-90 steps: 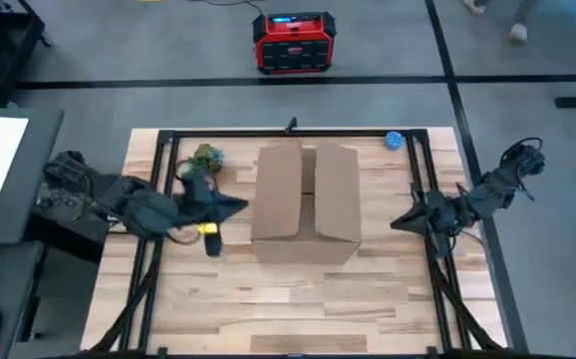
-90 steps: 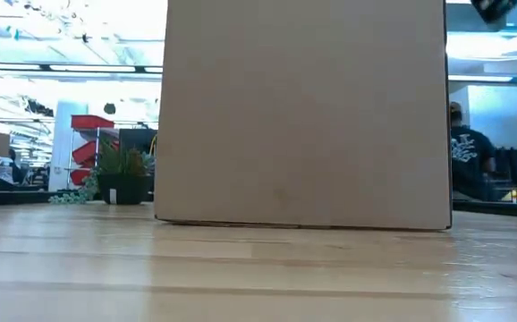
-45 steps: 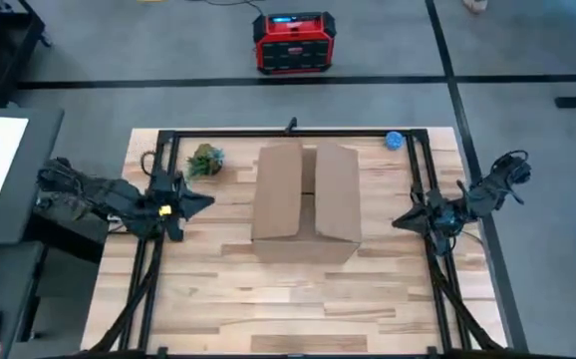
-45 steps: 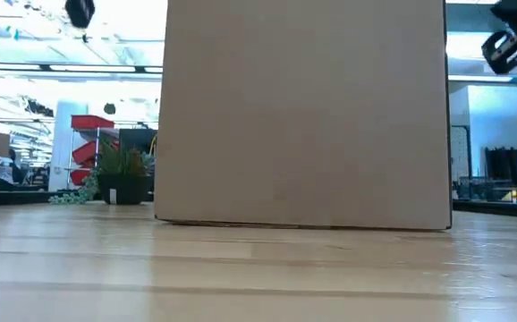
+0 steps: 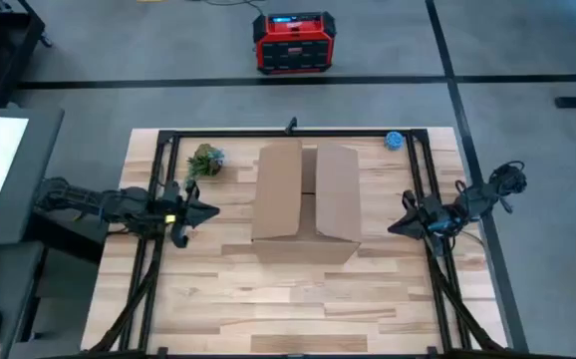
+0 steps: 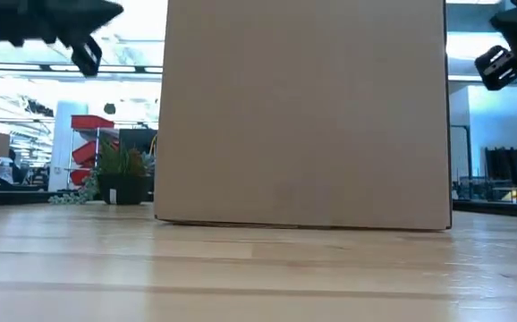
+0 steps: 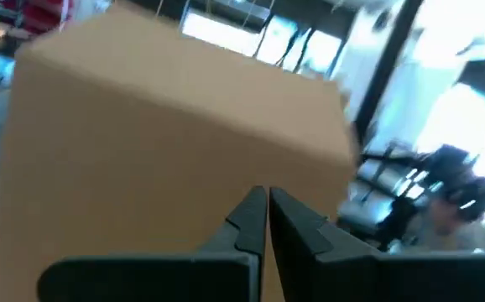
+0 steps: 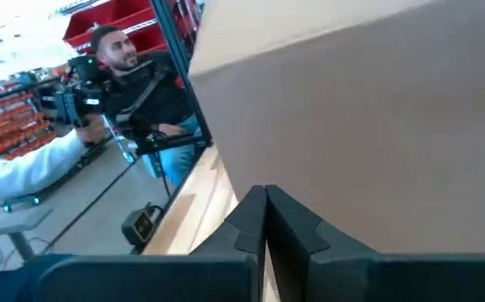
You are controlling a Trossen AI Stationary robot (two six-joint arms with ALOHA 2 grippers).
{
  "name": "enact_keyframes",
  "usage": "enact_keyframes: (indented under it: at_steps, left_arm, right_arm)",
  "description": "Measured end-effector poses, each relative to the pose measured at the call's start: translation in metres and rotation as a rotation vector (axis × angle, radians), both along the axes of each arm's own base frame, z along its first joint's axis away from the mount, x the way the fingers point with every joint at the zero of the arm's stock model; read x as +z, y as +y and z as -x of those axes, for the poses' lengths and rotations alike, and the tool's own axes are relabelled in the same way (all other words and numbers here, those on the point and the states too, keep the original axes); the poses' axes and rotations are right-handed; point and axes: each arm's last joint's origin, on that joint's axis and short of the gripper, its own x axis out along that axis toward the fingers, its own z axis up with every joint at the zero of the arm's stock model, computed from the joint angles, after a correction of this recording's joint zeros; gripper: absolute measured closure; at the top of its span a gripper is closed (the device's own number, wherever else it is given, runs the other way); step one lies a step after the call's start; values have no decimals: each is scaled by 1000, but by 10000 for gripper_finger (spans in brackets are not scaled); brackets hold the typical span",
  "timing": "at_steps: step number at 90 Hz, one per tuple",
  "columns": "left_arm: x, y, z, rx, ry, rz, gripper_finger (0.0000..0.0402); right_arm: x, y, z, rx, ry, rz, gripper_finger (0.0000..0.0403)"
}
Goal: Wrap mug
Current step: Return to Home Position
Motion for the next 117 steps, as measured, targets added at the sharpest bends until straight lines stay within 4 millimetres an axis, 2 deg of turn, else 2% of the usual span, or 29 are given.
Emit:
enact_keyframes:
  at_steps: [21,32,58,72,97,117]
  left_arm:
    - [-4,4,17,-32,21,-74,402]
    - [-12,6,26,-9,-30,-81,402]
    - [-53,6,13,43,24,-103,402]
    - [-54,6,13,43,28,-125,401]
    - [-56,4,12,-14,44,-287,402]
    - [-56,5,12,1,48,-162,402]
  right_arm:
    - [-30,3,-12,-22,30,0,403]
    - [-42,3,-16,-35,36,2,403]
    - [-45,-7,-23,-184,-78,42,403]
    - [-45,-15,-25,-259,-73,58,403]
    - [-46,-27,-26,-358,-61,68,403]
    - [-46,-32,-26,-407,-59,64,403]
